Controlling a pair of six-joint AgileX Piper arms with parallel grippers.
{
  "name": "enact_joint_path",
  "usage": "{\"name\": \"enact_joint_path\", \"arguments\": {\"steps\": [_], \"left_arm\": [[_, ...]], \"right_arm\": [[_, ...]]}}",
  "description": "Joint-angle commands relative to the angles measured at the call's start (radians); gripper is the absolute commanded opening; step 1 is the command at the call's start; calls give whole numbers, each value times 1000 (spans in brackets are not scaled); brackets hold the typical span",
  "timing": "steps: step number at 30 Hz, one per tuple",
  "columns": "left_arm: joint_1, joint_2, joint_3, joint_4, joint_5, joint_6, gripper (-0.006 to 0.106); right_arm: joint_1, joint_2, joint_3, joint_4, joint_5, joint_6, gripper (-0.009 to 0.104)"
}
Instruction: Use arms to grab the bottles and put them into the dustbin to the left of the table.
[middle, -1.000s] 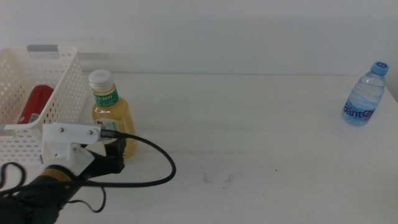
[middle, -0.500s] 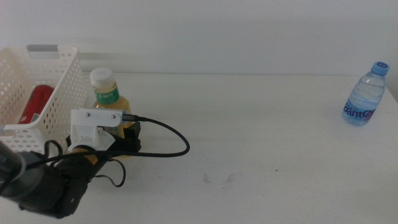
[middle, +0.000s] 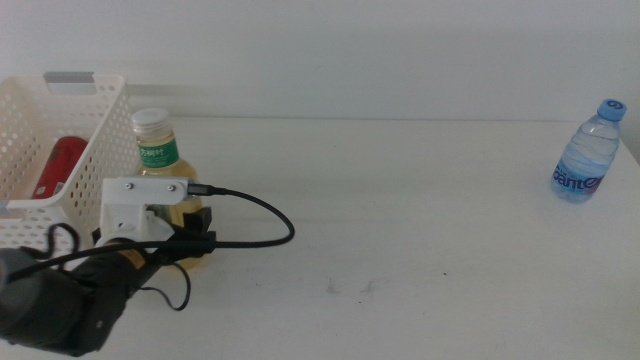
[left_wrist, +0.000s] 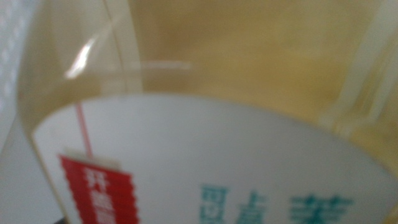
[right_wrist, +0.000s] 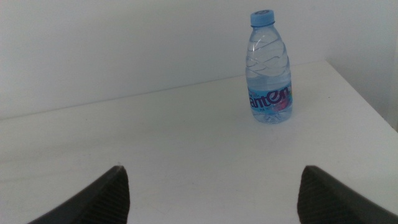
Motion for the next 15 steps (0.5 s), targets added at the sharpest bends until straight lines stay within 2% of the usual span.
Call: {"name": "enact_joint_path", "arguments": {"steps": [1,2,5,9,15], "left_arm": [[-3,-97,9,-2,66,-26,-2],[-3,-134,3,4,154,-26,-2],[-3,-289,-84,47,639,-27,-2],[-3,-406,-323,67,1236,5,-2],[81,-358,-776,62,1737,257,-2]], "right_arm": [[-8,-5,3,-5,-11,-3,70],[-8,-5,3,-5,-11,-3,70],[-8,-5,3,-5,-11,-3,70],[-8,-5,3,-5,-11,-3,70],[-8,-5,3,-5,-11,-3,70]]}}
